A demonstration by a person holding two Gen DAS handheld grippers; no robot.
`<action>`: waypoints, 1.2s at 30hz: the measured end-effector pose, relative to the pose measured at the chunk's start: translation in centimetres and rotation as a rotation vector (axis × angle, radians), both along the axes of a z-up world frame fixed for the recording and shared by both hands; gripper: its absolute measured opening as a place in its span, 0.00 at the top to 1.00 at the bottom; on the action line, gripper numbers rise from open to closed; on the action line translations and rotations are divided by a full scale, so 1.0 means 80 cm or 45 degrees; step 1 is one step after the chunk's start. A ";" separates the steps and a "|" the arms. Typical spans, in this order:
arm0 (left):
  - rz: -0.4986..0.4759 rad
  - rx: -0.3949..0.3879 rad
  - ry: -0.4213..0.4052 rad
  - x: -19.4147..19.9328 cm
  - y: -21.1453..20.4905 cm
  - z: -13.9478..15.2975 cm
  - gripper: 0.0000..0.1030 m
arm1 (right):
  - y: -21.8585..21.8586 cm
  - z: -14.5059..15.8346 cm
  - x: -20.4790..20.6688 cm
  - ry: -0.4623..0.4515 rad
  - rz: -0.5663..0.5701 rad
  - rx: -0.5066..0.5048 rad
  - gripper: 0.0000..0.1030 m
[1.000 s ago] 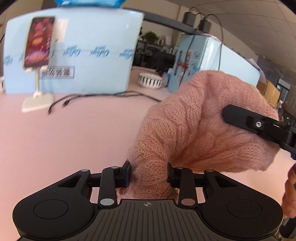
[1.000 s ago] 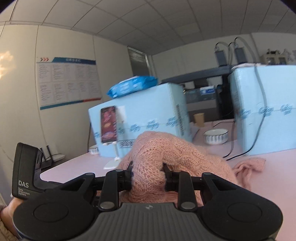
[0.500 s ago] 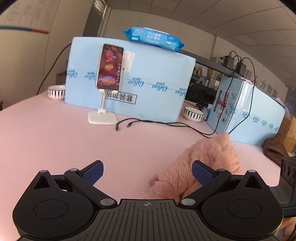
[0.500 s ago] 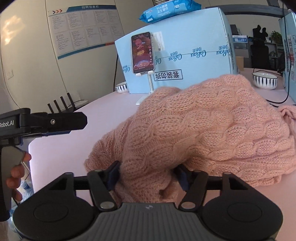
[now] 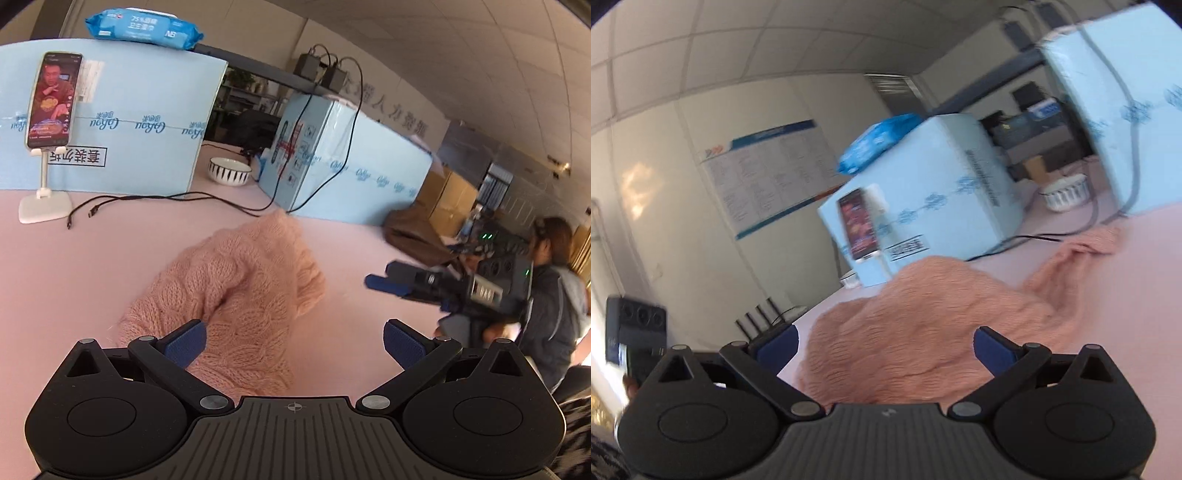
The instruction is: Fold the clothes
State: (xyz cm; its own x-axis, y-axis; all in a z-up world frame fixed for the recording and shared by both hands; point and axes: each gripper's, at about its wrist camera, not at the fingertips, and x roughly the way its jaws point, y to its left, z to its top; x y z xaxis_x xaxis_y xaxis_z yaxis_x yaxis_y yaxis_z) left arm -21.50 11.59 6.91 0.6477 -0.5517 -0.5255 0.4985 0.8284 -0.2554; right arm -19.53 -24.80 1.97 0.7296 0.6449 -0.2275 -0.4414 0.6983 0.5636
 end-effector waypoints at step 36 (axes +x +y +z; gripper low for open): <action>0.139 -0.137 -0.431 -0.011 -0.014 0.053 0.73 | -0.024 0.105 -0.035 -0.411 -0.178 0.163 0.82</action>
State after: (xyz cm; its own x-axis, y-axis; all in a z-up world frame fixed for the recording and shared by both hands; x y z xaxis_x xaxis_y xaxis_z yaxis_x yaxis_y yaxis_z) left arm -22.37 10.45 11.18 0.8330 -0.5102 -0.2141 0.4799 0.8588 -0.1792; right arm -22.36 -26.68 10.39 0.8335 0.5424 0.1048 -0.5162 0.6970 0.4977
